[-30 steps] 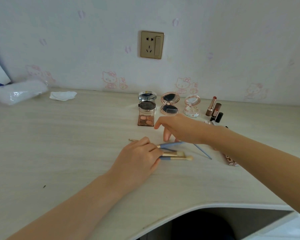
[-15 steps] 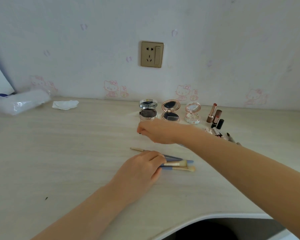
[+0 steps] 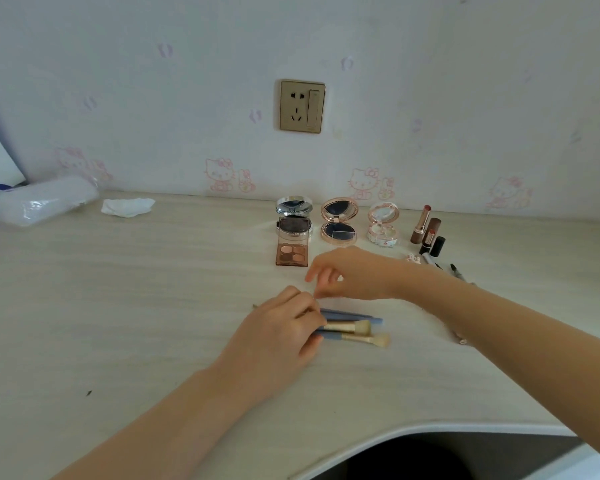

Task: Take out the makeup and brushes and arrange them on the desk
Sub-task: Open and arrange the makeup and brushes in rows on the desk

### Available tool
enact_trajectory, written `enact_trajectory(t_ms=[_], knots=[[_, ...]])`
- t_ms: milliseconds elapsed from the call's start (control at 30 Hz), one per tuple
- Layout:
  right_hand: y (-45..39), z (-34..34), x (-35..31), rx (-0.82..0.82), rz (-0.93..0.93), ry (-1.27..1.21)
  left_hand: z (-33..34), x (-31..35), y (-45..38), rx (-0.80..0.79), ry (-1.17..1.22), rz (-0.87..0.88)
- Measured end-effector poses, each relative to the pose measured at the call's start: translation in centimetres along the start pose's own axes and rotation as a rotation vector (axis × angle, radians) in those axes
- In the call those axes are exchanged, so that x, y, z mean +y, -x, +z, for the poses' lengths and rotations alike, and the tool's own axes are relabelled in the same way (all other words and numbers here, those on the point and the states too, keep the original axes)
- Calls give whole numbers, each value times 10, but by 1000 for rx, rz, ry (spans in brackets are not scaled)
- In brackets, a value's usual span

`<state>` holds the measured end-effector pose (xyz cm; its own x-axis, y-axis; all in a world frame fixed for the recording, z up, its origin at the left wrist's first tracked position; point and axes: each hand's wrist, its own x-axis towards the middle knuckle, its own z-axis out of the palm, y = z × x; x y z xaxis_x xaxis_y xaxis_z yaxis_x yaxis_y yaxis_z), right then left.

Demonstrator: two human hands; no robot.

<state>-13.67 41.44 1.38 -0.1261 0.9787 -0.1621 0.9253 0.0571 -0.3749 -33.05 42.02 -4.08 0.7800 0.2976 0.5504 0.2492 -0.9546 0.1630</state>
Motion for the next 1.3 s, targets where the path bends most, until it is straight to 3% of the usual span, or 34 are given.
enact_trajectory(t_ms=[367,567,667,867,1167,1300], knots=[[9,11,-11,-57,-36,37,-14,9,4,-55,-44,74],[6,17,-30,-90,-79,297,-20,14,2,-165,-132,139],[5,18,-37,-130,-5,414,-25,13,6,-162,-126,122],[2,20,-36,-186,52,535,-21,9,13,-171,-38,-74],[7,15,-22,-132,93,376,-17,2,15,-176,24,-176],[14,-6,-14,25,51,111,-16,-1,11,-163,62,-241]])
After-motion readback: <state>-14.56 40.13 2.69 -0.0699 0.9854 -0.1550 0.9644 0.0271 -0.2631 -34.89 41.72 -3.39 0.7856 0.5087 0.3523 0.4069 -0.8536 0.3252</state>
